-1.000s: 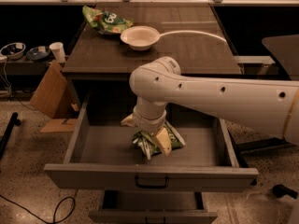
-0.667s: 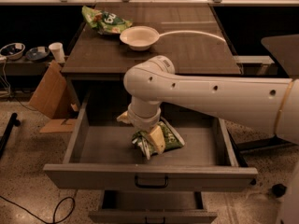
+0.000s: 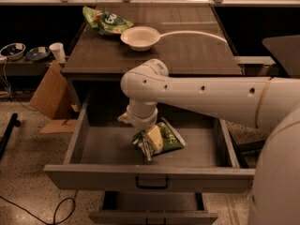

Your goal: Pick green jalapeno chip bag from top drawer and place on counter

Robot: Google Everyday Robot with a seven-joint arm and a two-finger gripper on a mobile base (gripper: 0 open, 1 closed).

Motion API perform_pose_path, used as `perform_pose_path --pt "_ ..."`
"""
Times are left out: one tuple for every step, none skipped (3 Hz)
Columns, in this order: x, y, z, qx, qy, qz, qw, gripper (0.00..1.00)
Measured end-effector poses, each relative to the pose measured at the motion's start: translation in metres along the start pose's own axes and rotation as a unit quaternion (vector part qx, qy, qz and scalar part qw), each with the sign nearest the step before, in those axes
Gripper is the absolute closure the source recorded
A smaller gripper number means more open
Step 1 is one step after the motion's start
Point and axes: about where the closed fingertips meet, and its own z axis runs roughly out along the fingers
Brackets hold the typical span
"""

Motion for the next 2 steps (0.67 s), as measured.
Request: perform_pose_path --pt "0.011 0.0012 0.0133 -0.018 0.01 0.007 0.9998 0.0" --pt "0.0205 0.0049 0.0192 -0.029 0.024 0.012 0.9992 0.18"
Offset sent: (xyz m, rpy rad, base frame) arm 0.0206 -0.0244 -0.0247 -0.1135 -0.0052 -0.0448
